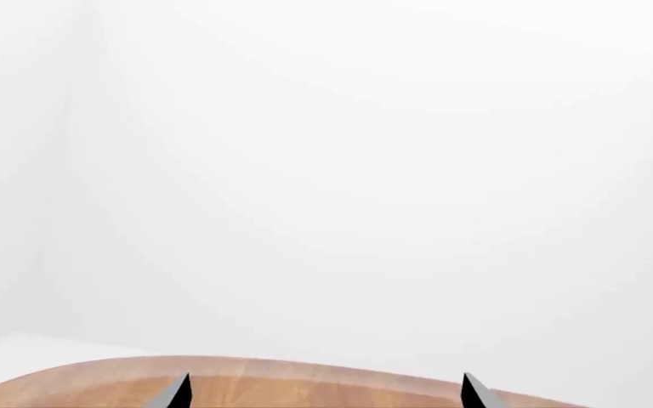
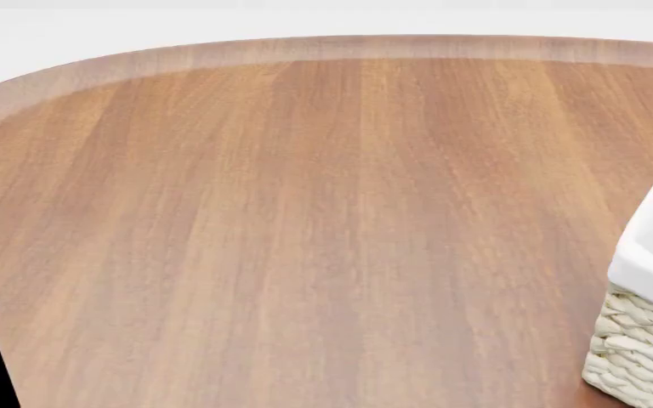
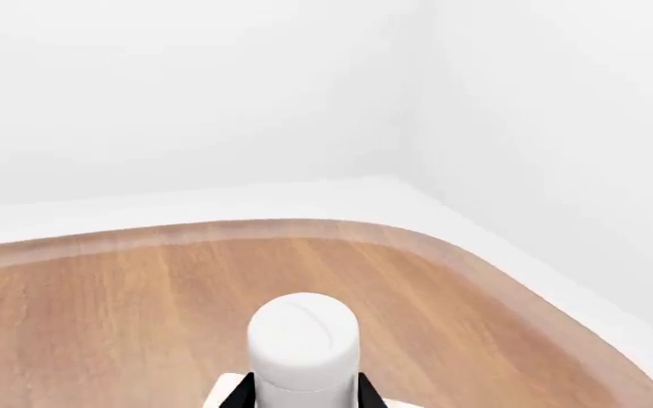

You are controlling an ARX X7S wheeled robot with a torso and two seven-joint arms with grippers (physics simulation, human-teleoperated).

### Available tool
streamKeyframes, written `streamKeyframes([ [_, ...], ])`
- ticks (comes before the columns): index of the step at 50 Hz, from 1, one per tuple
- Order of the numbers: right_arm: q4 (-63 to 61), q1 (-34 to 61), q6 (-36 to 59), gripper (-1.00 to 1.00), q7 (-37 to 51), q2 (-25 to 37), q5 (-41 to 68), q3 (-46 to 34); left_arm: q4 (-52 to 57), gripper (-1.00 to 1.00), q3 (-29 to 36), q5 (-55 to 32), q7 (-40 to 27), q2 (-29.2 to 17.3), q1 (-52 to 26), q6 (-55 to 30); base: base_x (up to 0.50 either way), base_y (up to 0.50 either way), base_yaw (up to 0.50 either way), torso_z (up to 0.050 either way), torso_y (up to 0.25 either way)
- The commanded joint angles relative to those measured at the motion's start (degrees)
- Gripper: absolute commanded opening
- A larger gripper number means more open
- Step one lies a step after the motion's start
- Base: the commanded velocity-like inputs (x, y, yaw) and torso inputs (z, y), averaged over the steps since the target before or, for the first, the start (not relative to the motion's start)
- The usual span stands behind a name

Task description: Pick up the ketchup, and put it in the basket.

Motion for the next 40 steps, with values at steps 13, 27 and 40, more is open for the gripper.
streamKeyframes([
  [13, 3.57, 0.12, -0.93, -1.00, 0.21, 3.52, -3.41, -2.15, -1.49, 1.00, 1.35, 0.96, -0.33, -0.31, -0.79, -0.20, 0.00, 0.00, 0.00, 0.000, 0.001],
  [27, -4.64, -2.98, 6.65, -1.00, -0.10, 5.91, -0.61, 0.77, -2.75, 1.00, 1.88, 1.36, 0.34, -0.77, -0.17, 0.59, 0.00, 0.00, 0.00, 0.000, 0.000],
  [40, -1.03, 0.15, 4.93, -1.00, 0.27, 5.62, -1.75, -0.17, -2.52, 1.00, 2.36, 1.34, 0.02, -1.08, -0.57, 0.18, 0.00, 0.00, 0.00, 0.001, 0.001],
])
